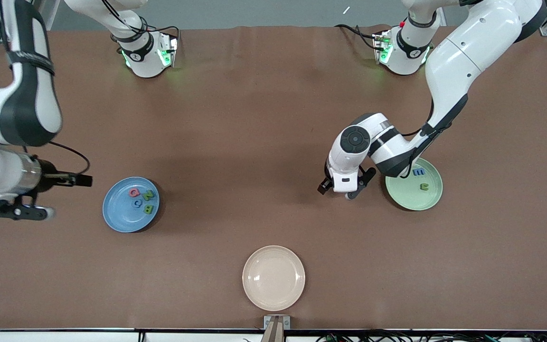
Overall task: Sort uppercase to blue plate, lowercase to green plate
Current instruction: 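Grasp the green p with the left gripper while the right arm withdraws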
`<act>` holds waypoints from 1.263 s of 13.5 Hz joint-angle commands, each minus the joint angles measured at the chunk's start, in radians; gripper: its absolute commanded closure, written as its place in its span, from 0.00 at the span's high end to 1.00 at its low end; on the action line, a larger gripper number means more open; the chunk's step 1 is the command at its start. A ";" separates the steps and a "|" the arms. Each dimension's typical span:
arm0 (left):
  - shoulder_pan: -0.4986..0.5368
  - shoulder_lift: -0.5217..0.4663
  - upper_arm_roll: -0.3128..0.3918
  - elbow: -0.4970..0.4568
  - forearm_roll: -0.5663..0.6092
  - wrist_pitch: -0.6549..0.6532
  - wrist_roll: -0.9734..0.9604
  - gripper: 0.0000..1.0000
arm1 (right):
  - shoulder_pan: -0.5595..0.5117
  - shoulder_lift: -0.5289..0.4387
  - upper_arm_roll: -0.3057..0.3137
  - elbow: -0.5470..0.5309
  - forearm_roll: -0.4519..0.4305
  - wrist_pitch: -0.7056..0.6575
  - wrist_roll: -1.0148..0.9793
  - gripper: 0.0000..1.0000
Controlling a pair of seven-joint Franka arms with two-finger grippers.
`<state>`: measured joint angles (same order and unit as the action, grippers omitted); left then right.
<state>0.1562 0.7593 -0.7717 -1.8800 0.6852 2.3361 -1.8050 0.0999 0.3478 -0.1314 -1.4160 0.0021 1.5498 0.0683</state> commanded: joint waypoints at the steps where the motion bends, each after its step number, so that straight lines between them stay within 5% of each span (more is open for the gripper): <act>1: -0.007 -0.012 0.034 -0.047 0.008 0.074 -0.014 0.84 | -0.039 -0.090 0.015 -0.028 -0.016 -0.048 -0.068 1.00; 11: -0.015 -0.012 0.046 -0.080 0.033 0.086 -0.016 0.71 | -0.069 -0.096 0.006 0.072 -0.036 -0.098 -0.137 1.00; 17: -0.017 -0.012 0.046 -0.080 0.036 0.086 -0.011 0.40 | -0.066 -0.133 0.016 0.111 -0.016 -0.191 -0.131 1.00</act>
<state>0.1514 0.7560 -0.7394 -1.9412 0.7044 2.4123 -1.8051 0.0428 0.2451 -0.1266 -1.2911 -0.0193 1.3829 -0.0621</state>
